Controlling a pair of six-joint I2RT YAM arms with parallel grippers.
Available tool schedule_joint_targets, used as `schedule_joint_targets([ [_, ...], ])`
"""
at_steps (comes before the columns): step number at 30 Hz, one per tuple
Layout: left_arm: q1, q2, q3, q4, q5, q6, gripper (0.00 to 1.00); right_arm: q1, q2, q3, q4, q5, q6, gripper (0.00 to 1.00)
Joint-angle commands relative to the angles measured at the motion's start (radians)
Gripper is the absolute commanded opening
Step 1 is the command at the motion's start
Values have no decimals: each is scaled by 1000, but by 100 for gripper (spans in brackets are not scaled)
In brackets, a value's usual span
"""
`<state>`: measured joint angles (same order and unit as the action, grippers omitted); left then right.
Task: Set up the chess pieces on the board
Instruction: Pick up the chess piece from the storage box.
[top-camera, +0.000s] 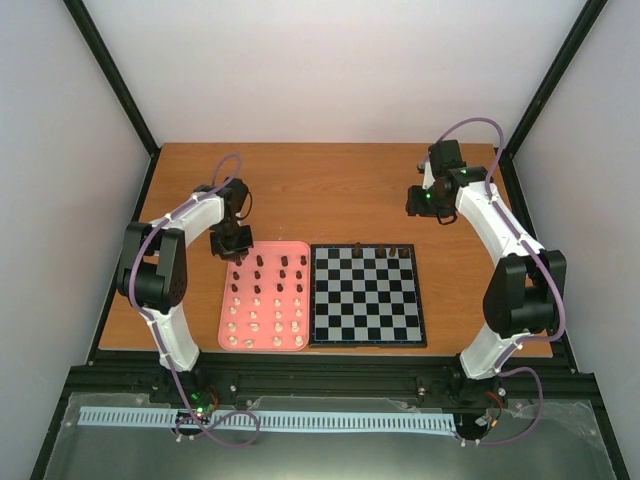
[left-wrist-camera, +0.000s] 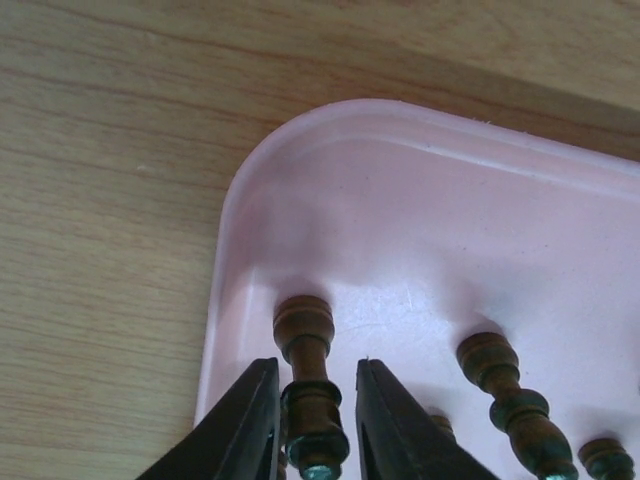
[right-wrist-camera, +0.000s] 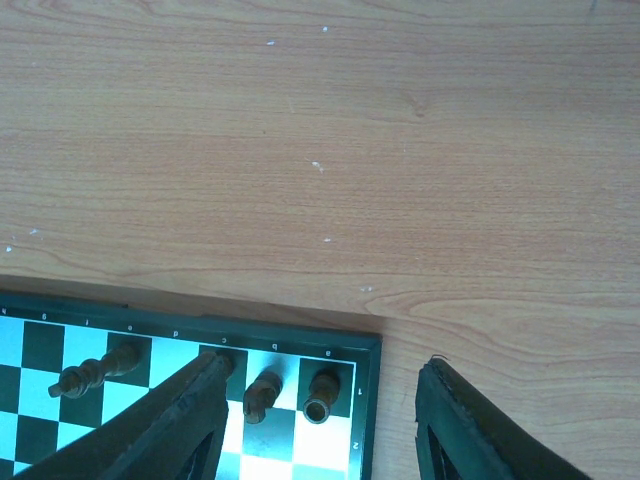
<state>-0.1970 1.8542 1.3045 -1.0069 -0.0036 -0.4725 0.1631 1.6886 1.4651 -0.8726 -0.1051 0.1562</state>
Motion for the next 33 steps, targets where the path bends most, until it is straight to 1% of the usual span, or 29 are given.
schedule_joint_targets([
  [1,10,5,21,19,-15,6,26,-5,-3,-3,2,9,-10,51],
  [3,10,8,21,21,-22,8,23,-5,-7,-4,0,9,-10,51],
  [9,10,17,15,27,-28,15,1,-5,-14,-2,-3,13,-11,51],
  [11,10,17,17,21,-35,24,1,-5,-16,-4,-3,15,-10,51],
  [14,10,8,63,-24,-50,36,1,-5,-19,-3,-3,17,-11,51],
  [18,-4,-29,188,-113,-38,54,1,-5,-23,-4,2,20,-9,51],
  [20,-41,-26,280,-165,-34,59,1,-5,-20,-5,5,20,-6,51],
  [22,-103,-5,377,-212,-25,63,1,-5,-15,-2,7,22,-4,51],
  [26,-244,68,546,-256,97,65,1,-5,-7,4,4,43,3,51],
  [29,-356,150,676,-268,173,83,1,-7,-5,9,1,55,5,51],
  [33,-475,303,875,-289,251,129,1,-15,4,25,-4,76,3,51],
])
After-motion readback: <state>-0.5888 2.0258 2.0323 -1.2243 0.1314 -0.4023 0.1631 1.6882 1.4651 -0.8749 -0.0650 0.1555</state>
